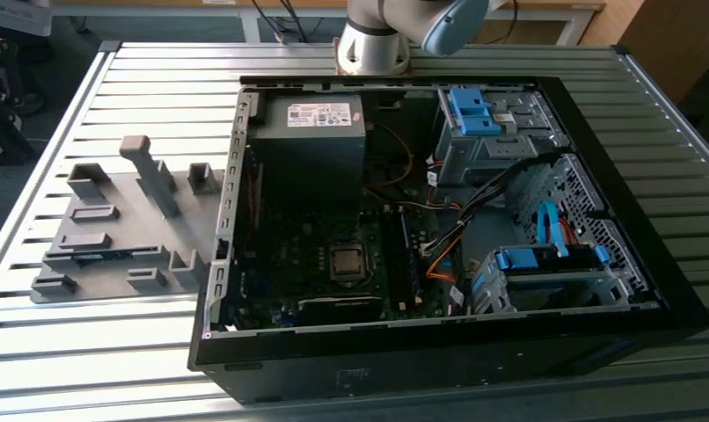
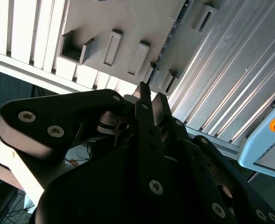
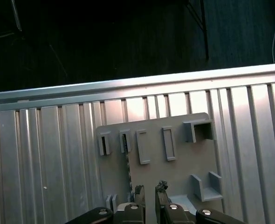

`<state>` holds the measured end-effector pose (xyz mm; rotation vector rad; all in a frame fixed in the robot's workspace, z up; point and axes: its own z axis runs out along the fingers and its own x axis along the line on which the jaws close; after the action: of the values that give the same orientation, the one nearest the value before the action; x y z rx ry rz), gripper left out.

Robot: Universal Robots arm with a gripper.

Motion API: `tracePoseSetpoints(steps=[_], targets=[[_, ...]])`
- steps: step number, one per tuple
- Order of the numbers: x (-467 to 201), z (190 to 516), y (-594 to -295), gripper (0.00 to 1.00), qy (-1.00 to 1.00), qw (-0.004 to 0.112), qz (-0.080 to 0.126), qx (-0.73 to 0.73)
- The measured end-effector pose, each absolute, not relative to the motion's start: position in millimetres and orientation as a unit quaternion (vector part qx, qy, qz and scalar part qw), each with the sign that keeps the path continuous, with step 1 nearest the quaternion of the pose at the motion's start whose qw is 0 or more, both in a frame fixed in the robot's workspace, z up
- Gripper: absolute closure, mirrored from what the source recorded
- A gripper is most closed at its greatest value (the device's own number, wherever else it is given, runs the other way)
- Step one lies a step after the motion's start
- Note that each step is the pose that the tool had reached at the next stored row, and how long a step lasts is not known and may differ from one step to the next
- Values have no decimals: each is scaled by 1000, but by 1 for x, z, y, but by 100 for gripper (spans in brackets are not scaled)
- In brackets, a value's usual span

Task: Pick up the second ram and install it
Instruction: 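Pick up the second ram and move it above second insertion slot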

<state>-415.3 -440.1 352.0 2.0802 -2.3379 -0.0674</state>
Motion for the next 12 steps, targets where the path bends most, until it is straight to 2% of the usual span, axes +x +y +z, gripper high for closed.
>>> tracePoseSetpoints(steps=[12], targets=[[-415,338,-445,75,-734,6,-21,679]])
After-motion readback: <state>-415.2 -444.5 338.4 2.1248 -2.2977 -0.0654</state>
